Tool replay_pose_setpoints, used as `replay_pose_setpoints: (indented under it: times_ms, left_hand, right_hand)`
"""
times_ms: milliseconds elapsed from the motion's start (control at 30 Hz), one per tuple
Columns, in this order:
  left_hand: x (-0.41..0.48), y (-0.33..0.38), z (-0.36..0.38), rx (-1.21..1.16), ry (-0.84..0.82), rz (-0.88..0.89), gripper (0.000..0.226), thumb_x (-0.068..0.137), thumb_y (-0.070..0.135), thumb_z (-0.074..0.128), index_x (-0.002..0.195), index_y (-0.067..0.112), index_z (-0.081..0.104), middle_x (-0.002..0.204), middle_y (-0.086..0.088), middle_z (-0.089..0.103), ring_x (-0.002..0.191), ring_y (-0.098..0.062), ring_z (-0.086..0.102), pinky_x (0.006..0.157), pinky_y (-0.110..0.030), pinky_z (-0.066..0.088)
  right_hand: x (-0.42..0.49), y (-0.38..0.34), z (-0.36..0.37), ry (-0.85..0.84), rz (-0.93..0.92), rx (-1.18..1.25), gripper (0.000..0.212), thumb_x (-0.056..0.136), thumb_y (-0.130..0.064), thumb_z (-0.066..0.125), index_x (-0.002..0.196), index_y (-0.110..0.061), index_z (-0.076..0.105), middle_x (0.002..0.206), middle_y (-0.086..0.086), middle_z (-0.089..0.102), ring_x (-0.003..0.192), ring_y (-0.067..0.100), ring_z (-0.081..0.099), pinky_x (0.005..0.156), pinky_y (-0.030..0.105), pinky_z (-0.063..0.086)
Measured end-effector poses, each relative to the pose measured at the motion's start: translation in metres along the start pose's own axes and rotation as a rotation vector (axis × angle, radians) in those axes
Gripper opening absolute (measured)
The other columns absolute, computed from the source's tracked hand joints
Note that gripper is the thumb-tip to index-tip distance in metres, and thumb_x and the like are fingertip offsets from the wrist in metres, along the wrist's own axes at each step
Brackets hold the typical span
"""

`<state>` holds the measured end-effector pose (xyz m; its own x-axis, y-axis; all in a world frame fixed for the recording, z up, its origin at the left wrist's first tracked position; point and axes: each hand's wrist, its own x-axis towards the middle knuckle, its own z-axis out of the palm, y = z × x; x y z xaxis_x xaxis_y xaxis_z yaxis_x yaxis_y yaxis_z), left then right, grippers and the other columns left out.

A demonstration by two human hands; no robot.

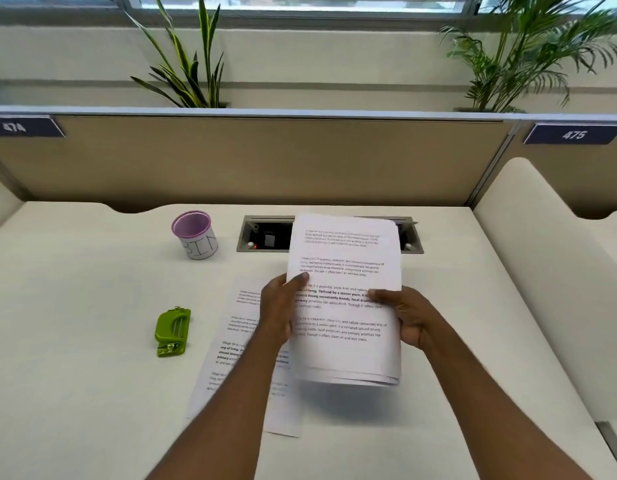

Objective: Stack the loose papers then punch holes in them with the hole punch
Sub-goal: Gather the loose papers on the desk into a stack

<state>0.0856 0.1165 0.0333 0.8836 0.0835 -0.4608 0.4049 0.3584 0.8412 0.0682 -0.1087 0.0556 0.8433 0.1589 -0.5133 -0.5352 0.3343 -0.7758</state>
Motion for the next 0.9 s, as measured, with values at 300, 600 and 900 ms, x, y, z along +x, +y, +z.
replay_pose_setpoints:
  times_ms: [300, 600, 900]
  left_hand:
    - [0.002, 0.001, -0.100, 1.143, 0.401, -0.006, 0.044, 0.076, 0.043, 0.068, 0.112, 0.020, 0.065, 0.117, -0.013, 0.061, 0.112, -0.038, 0.051, 0.089, -0.043, 0.044]
    - [0.007, -0.015, -0.113, 1.039, 0.399, -0.145, 0.070, 0.073, 0.034, 0.074, 0.128, 0.004, 0.043, 0.126, -0.022, 0.053, 0.117, -0.041, 0.052, 0.094, -0.043, 0.045]
    - [0.009, 0.007, -0.098, 0.454, 0.102, 0.018, 0.005, 0.079, 0.008, 0.071, 0.082, 0.012, 0.068, 0.091, -0.016, 0.075, 0.077, -0.031, 0.071, 0.072, -0.044, 0.059]
  right_hand:
    - [0.014, 0.105, 0.087, 0.434, 0.117, -0.363, 0.043, 0.068, 0.004, 0.077, 0.107, 0.012, 0.062, 0.106, 0.025, 0.069, 0.096, 0.036, 0.068, 0.087, 0.045, 0.057]
    - [0.036, 0.122, 0.130, 0.669, 0.254, -0.869, 0.041, 0.078, -0.020, 0.060, 0.117, -0.009, 0.054, 0.125, 0.016, 0.049, 0.118, 0.036, 0.045, 0.095, 0.040, 0.046]
    - [0.041, 0.089, 0.101, 0.442, 0.031, -0.245, 0.033, 0.069, 0.016, 0.063, 0.101, 0.024, 0.057, 0.103, 0.043, 0.062, 0.090, 0.040, 0.068, 0.072, 0.045, 0.057]
